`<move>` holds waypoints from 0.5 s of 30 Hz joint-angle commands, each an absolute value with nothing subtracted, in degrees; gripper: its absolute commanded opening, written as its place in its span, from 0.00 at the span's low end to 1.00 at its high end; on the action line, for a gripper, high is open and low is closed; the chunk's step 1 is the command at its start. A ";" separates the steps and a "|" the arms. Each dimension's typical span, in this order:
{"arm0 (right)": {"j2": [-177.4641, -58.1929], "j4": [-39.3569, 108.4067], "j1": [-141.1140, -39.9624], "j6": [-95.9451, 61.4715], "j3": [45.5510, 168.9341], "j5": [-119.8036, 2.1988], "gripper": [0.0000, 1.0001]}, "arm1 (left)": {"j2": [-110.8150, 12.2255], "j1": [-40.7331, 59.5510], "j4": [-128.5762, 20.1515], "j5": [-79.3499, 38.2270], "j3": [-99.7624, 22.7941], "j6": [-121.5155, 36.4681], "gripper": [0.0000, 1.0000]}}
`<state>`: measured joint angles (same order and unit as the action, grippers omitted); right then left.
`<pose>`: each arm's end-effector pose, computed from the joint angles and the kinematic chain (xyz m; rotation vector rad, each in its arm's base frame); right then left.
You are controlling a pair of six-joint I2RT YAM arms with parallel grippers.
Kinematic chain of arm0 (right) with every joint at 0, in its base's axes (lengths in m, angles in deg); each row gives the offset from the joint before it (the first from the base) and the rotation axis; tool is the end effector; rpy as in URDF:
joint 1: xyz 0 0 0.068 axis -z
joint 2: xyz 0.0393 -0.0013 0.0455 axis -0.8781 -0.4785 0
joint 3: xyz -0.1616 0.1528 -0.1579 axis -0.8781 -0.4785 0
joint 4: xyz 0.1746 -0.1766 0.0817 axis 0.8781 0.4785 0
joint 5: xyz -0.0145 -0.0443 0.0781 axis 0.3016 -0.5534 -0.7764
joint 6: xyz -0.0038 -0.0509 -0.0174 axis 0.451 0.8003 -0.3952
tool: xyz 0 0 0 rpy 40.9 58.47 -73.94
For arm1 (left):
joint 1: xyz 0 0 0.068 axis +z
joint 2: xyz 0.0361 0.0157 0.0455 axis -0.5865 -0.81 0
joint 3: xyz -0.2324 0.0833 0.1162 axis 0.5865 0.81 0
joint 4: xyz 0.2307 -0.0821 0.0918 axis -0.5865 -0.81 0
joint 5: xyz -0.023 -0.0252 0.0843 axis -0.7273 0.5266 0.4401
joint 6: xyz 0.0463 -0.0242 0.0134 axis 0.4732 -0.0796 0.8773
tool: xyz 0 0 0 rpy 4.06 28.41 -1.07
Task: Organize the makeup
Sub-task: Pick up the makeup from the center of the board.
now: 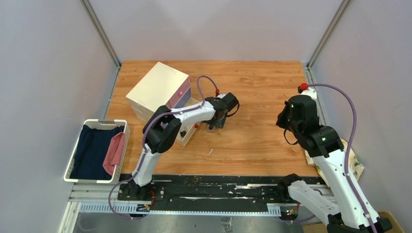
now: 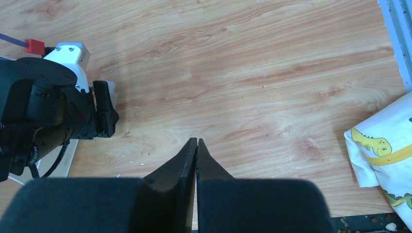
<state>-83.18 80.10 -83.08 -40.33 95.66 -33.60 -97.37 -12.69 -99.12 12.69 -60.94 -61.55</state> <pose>0.1417 0.0447 0.3845 0.3341 2.0253 0.2442 0.3040 -0.3222 0.1672 0.3167 2.5985 0.1774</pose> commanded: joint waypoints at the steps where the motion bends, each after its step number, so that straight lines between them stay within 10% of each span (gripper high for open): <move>1: -80.37 80.80 -83.56 -39.56 94.56 -32.70 0.05 | -99.72 -11.56 -97.94 10.84 -61.15 -60.52 0.55; 8: -80.79 80.08 -83.55 -39.60 93.06 -32.47 0.04 | -99.80 -11.55 -97.82 9.49 -61.40 -60.69 0.00; 15: -80.16 79.37 -83.56 -39.95 90.95 -32.33 0.04 | -91.37 -11.55 -96.31 8.64 -56.01 -62.10 0.00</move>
